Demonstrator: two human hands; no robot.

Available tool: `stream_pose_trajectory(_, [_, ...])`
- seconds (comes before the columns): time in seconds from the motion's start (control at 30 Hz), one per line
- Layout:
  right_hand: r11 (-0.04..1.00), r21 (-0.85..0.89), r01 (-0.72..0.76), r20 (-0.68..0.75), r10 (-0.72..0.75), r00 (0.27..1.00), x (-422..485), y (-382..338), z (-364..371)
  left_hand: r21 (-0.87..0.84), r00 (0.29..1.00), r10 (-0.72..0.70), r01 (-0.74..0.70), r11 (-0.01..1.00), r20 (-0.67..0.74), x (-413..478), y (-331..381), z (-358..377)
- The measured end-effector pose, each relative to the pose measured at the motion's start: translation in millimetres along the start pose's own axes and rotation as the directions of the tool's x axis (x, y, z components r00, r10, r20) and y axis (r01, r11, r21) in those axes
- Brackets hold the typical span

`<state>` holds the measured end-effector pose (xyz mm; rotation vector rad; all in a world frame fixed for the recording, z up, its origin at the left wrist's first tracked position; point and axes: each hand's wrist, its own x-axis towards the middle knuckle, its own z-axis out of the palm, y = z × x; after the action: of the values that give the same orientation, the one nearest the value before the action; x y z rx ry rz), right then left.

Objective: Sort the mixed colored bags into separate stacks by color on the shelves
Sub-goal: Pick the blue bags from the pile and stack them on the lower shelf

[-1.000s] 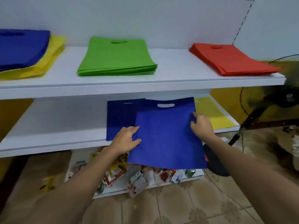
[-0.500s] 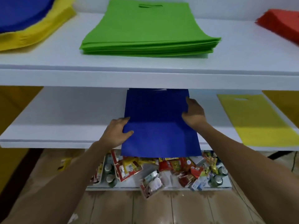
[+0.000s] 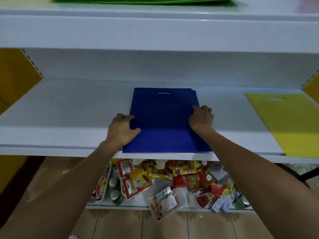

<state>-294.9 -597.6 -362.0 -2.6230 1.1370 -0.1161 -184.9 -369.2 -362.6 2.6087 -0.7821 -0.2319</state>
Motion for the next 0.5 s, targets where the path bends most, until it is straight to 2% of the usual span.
stream_pose_trajectory(0.13, [0.990, 0.141, 0.012, 0.010, -0.014, 1.000, 0, 3, -8, -0.055, 1.000, 0.003, -0.005, 0.998, -0.023, 3, 3, 0])
stream_pose_trajectory(0.23, [0.994, 0.097, 0.047, -0.028, -0.045, 0.999, -4, 1, -17, -0.073, 0.999, -0.007, 0.004, 0.997, -0.032, 0, 8, -6])
stream_pose_trajectory(0.3, [0.993, 0.069, 0.095, -0.034, -0.093, 0.995, -12, -6, -25, -0.098, 0.997, -0.052, 0.046, 0.994, -0.057, -11, 10, -17])
stream_pose_trajectory(0.4, [0.976, 0.126, 0.176, -0.001, -0.178, 0.984, -35, -32, -38, -0.140, 0.971, -0.182, 0.161, 0.977, -0.152, -42, 4, -48])
stream_pose_trajectory(0.5, [0.935, 0.200, 0.294, 0.051, -0.309, 0.950, -68, -73, -50, -0.121, 0.956, -0.227, 0.207, 0.971, -0.187, -83, -10, -88])
